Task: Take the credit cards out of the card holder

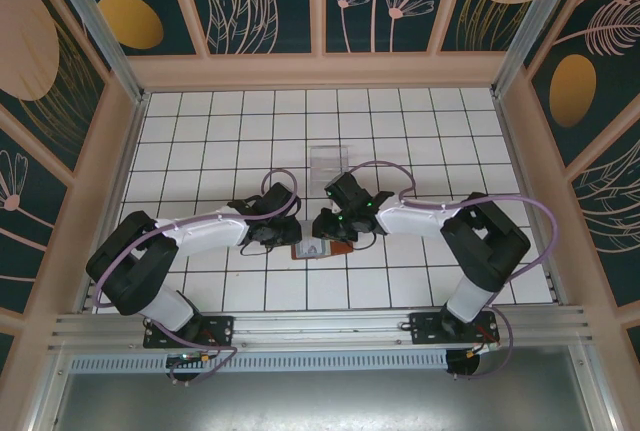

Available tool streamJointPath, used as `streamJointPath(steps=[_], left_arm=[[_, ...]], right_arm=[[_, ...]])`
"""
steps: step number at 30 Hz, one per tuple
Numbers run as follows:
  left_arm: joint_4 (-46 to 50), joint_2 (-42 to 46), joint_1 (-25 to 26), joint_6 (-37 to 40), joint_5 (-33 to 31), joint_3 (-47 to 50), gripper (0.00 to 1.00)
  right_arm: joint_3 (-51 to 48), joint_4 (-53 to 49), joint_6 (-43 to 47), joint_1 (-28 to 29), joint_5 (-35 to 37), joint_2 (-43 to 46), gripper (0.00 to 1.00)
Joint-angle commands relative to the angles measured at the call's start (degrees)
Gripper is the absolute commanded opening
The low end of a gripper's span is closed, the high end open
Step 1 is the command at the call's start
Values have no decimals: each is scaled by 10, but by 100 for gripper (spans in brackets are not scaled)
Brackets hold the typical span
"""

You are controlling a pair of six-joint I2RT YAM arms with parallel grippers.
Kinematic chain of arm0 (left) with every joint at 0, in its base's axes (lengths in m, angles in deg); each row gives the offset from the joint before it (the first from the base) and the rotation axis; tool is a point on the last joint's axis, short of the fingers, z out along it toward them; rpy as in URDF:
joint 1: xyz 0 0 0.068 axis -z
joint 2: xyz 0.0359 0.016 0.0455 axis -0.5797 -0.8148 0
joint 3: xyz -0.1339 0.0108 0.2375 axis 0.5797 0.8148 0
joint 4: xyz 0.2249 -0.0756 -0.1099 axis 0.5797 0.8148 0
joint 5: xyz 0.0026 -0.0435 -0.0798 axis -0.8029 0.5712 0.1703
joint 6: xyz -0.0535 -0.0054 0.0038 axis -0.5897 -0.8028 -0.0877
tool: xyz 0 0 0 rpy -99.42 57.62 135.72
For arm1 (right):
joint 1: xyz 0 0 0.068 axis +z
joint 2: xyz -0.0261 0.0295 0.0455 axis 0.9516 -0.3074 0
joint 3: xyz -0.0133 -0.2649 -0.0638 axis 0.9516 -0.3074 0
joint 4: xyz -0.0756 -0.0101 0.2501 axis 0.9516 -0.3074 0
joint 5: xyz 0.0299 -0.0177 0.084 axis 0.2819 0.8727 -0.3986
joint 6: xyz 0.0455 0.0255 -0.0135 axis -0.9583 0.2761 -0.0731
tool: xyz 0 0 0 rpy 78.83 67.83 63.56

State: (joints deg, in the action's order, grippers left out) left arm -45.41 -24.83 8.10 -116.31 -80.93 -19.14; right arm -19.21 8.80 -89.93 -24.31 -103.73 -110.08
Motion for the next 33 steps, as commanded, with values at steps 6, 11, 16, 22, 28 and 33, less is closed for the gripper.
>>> streamJointPath(steps=[6, 11, 16, 22, 28, 33], left_arm=[[8, -3, 2, 5, 0, -3, 24], [8, -4, 2, 7, 0, -3, 24], [7, -6, 2, 7, 1, -4, 24], [7, -7, 2, 6, 1, -4, 24], [7, -9, 2, 7, 1, -4, 24], [7, -7, 2, 6, -1, -3, 23]], right_arm=[[14, 17, 4, 3, -12, -16, 26], [17, 17, 6, 5, -12, -16, 26], [26, 5, 11, 6, -8, -28, 26], [39, -26, 18, 12, 15, -37, 26], [55, -77, 25, 16, 61, -29, 26], [60, -95, 28, 17, 77, -19, 26]])
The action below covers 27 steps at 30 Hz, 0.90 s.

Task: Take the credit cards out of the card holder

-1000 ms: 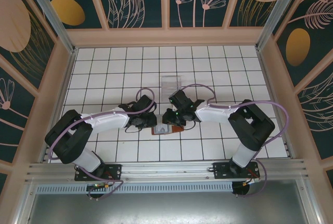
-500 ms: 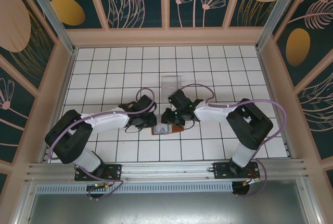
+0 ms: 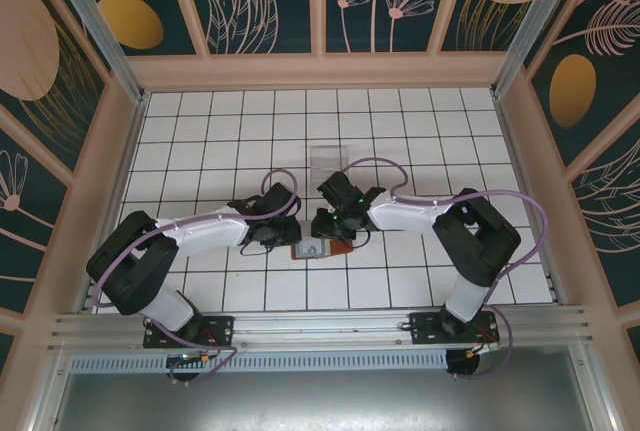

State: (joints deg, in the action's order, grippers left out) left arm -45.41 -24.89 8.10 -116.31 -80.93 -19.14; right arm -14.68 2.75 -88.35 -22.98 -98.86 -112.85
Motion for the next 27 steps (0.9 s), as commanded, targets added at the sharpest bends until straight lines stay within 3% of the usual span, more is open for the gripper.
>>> streamJointPath(steps=[1, 10, 18, 27], left_arm=[[7, -7, 2, 7, -1, -3, 23], [6, -4, 2, 5, -1, -1, 23], [7, -3, 2, 5, -1, -1, 23], [6, -4, 2, 6, -1, -2, 23]], right_arm=[[16, -35, 13, 4, 28, 11, 26], [13, 1, 7, 4, -4, 21, 26], [17, -40, 8, 7, 46, 14, 17], [5, -19, 5, 7, 27, 3, 21]])
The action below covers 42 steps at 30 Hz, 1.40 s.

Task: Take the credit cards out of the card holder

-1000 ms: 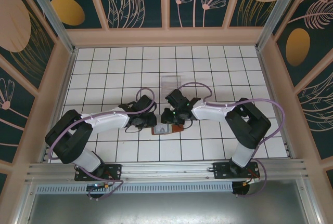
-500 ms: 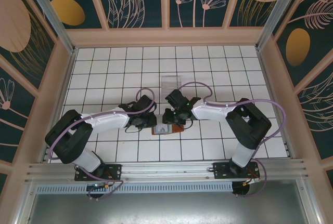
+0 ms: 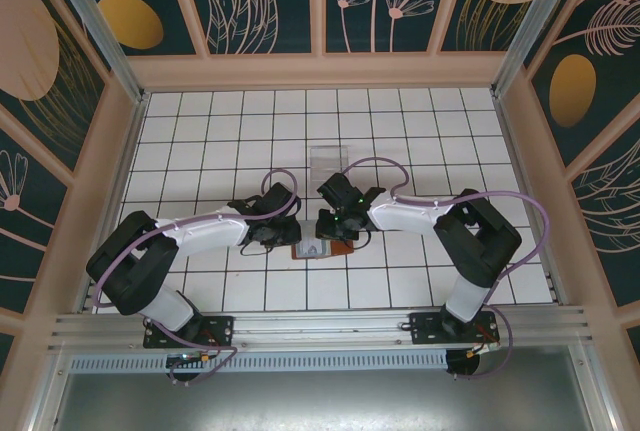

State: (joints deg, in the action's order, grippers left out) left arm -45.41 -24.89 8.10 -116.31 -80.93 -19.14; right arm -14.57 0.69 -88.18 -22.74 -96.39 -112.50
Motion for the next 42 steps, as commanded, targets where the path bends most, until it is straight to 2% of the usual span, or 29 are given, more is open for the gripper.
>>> streamJointPath(steps=[1, 20, 35, 42], left_arm=[[6, -5, 2, 6, -1, -2, 23], [5, -5, 2, 5, -1, -2, 22], [8, -7, 2, 6, -1, -7, 23], [11, -7, 2, 7, -2, -10, 22]], right_arm=[[2, 4, 3, 4, 2, -2, 21], [0, -3, 4, 5, 9, -22, 22], [7, -14, 8, 8, 13, -31, 29], [10, -31, 10, 8, 29, -33, 26]])
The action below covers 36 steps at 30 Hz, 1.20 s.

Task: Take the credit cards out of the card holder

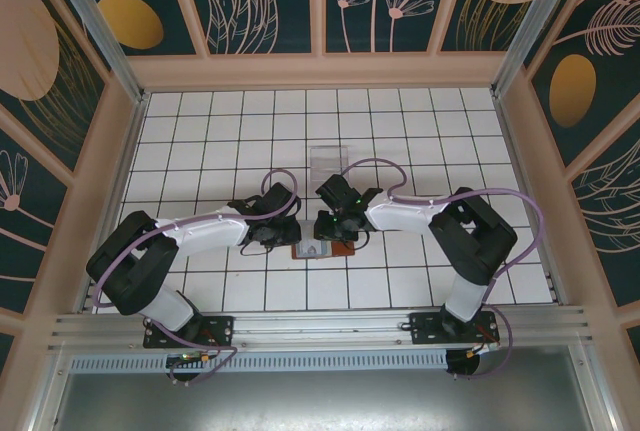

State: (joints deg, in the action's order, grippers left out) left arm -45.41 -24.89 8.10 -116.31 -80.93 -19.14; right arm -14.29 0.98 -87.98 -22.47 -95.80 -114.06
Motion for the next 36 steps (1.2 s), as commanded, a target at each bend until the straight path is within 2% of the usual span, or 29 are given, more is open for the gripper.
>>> streamJointPath(steps=[1, 19, 29, 36], left_arm=[[11, -7, 2, 7, -1, -10, 22], [20, 4, 2, 5, -9, -16, 23], [43, 41, 2, -2, -23, -29, 27], [35, 31, 2, 3, -2, -41, 37]], right_arm=[[9, -38, 7, 6, 27, -19, 26], [15, -53, 1, 6, 54, 15, 8], [13, -42, -9, 1, 45, 58, 18], [3, -22, -15, -3, 24, 65, 18]])
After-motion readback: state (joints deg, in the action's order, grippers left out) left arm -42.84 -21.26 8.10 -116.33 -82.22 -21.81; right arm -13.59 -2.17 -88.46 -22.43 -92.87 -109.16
